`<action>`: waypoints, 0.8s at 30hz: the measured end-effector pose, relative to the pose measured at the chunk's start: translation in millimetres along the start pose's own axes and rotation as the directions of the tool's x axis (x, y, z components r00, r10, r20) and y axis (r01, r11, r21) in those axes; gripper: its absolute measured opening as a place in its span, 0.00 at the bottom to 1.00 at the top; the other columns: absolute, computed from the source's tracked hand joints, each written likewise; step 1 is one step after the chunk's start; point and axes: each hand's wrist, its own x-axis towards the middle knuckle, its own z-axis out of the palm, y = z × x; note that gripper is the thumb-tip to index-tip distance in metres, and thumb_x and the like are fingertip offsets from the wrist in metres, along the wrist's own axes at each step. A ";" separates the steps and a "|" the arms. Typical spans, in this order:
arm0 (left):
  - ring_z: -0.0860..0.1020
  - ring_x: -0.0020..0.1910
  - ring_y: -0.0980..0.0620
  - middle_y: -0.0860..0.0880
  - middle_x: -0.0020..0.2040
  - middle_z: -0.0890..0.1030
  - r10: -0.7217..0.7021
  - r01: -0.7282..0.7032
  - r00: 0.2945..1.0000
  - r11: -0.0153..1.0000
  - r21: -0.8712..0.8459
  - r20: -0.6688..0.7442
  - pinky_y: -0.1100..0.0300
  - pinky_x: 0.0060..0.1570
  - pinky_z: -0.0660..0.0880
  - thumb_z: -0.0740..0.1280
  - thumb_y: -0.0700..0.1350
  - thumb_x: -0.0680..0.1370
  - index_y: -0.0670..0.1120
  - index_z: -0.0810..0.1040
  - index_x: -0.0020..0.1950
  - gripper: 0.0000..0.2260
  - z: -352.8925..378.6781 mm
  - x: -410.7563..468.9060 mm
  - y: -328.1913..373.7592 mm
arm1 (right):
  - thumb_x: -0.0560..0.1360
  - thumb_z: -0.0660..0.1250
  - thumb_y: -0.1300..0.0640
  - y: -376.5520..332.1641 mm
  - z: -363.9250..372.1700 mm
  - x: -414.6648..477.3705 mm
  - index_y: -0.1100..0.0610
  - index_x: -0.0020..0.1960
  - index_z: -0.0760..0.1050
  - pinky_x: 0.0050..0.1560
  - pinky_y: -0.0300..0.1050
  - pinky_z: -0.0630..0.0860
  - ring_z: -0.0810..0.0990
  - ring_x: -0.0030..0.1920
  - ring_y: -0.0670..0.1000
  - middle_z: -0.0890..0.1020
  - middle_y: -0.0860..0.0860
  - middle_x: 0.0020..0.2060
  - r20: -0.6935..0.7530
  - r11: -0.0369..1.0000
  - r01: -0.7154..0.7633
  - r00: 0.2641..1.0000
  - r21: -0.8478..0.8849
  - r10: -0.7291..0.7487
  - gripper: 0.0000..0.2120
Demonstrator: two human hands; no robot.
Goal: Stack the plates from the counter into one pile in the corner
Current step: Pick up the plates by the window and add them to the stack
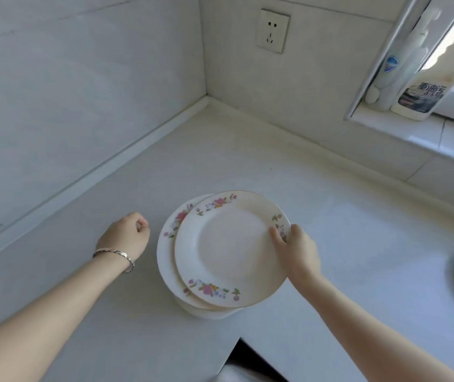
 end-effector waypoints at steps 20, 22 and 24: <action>0.74 0.39 0.44 0.47 0.42 0.79 0.047 -0.047 0.999 0.998 -0.031 -0.001 0.59 0.40 0.68 0.59 0.41 0.76 0.47 0.76 0.49 0.06 -4.6 -4.4 17.1 | 0.75 0.62 0.46 2.0 18.8 4.8 0.55 0.64 0.69 0.49 0.45 0.76 0.75 0.55 0.53 0.73 0.54 0.57 0.131 0.992 0.066 0.988 0.105 -0.080 0.21; 0.74 0.37 0.44 0.50 0.36 0.78 0.150 -0.150 0.989 0.988 -0.025 -0.003 0.59 0.39 0.68 0.59 0.41 0.76 0.47 0.76 0.50 0.07 -4.9 -14.1 44.6 | 0.77 0.58 0.45 13.4 -2.4 8.3 0.56 0.61 0.73 0.39 0.39 0.73 0.76 0.48 0.51 0.77 0.51 0.51 0.181 0.996 0.081 0.980 0.034 -0.086 0.19; 0.74 0.37 0.44 0.55 0.30 0.73 0.258 -0.257 0.966 0.966 -0.034 0.027 0.59 0.39 0.68 0.60 0.42 0.77 0.47 0.76 0.51 0.07 1.8 -24.4 78.2 | 0.78 0.57 0.46 34.5 -23.9 11.9 0.57 0.58 0.74 0.41 0.42 0.72 0.77 0.45 0.52 0.78 0.50 0.46 0.198 0.997 0.034 0.980 -0.076 -0.019 0.18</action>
